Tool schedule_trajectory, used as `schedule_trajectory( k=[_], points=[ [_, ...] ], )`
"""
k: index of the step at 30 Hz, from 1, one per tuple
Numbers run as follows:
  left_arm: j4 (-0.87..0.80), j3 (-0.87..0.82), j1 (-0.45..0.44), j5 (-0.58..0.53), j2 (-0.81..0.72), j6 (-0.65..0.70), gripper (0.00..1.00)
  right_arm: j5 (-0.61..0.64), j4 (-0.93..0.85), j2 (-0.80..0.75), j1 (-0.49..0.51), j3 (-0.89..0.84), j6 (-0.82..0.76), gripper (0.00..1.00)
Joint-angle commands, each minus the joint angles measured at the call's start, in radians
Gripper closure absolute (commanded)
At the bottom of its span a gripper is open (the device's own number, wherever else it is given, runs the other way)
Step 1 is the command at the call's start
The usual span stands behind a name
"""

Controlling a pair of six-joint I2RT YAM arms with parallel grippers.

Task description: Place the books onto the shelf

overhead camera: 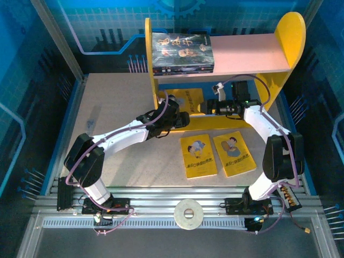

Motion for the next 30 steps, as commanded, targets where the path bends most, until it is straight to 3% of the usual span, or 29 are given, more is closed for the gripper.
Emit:
schedule_trajectory(
  k=[1, 30],
  points=[
    [-0.01, 0.041, 0.017, -0.014, 0.014, 0.031, 0.28, -0.057, 0.011, 0.018, 0.01, -0.003, -0.003, 0.32],
    [-0.051, 0.054, 0.039, 0.017, -0.015, 0.064, 0.28, -0.057, 0.017, 0.029, 0.011, -0.009, -0.003, 0.32]
  ],
)
